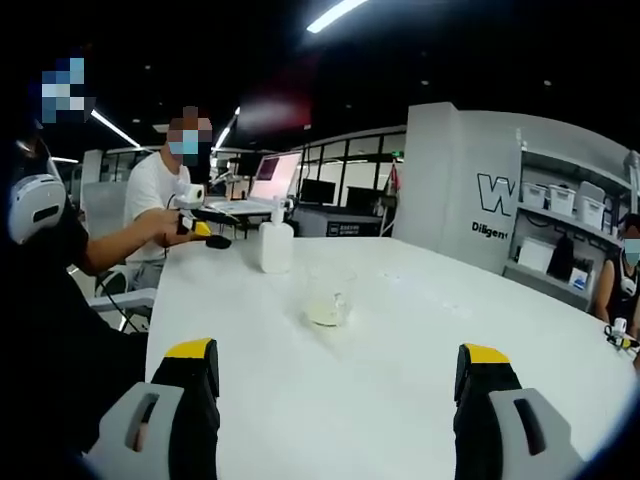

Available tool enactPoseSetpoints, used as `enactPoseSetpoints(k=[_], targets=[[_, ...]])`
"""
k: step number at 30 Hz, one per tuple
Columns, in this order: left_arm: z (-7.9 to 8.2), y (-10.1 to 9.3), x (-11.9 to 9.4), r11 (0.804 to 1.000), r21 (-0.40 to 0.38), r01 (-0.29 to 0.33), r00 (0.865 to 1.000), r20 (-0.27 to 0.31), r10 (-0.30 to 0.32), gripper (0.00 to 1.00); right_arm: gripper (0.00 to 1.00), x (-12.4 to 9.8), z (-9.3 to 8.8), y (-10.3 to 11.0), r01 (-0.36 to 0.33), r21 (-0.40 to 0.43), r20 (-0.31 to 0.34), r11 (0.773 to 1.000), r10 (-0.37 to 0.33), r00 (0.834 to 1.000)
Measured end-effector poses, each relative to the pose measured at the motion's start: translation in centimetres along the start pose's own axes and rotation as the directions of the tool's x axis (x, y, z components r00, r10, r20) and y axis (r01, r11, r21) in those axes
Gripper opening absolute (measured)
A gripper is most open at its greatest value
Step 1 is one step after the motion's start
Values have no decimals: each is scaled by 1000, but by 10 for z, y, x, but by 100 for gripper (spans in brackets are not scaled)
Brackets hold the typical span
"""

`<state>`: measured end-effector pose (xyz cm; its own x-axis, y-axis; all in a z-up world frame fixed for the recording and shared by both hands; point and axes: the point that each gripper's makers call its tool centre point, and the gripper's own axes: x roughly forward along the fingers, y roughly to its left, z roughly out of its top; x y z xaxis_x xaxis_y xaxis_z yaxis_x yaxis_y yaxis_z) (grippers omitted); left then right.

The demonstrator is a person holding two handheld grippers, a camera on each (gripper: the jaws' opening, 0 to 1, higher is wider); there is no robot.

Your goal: Hold the bottle steady, press the pump all the way down and release, and repeat the specified number of times to dispense into the cup

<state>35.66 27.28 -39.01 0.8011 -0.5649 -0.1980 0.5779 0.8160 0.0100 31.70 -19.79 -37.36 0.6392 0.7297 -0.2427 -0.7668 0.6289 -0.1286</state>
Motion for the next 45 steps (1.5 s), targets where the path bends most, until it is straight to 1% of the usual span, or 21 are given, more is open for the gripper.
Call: enactPoseSetpoints(k=[3,7,12,16,23,27,30,33,43,45], targets=[[1,1,1,1000,0,-9,1000,8,9,96,100,1,-1,0,-1,1,-2,1000,1,1000],[4,1,4,1000,-23,-19,999,32,19,95,100,1,-1,0,-1,1,-1,1000,1,1000],[3,2,10,999,-48,-26,999,37,28,95,100,1,-1,-2,0,3,-1,1000,0,1000],[2,2,14,998,-51,-49,998,33,51,95,100,1,-3,-3,2,5,-2,1000,-2,1000],[3,0,21,997,-49,-59,997,37,61,94,100,0,-2,-1,0,14,11,1000,-1,1000],[5,1,24,995,-67,-72,996,50,75,93,100,0,0,-1,-1,16,21,1000,1,1000],[5,1,27,994,-57,-91,995,43,93,93,100,-1,1,-2,2,16,21,1000,-2,1000],[3,5,29,991,-46,-122,992,34,124,92,100,-1,1,-3,0,20,25,1000,-1,1000],[6,2,36,992,-50,-120,991,45,122,91,100,0,2,-3,0,20,31,1000,0,1000],[6,2,37,990,-54,-128,990,50,130,91,100,0,2,-3,1,17,28,1000,-1,1000]])
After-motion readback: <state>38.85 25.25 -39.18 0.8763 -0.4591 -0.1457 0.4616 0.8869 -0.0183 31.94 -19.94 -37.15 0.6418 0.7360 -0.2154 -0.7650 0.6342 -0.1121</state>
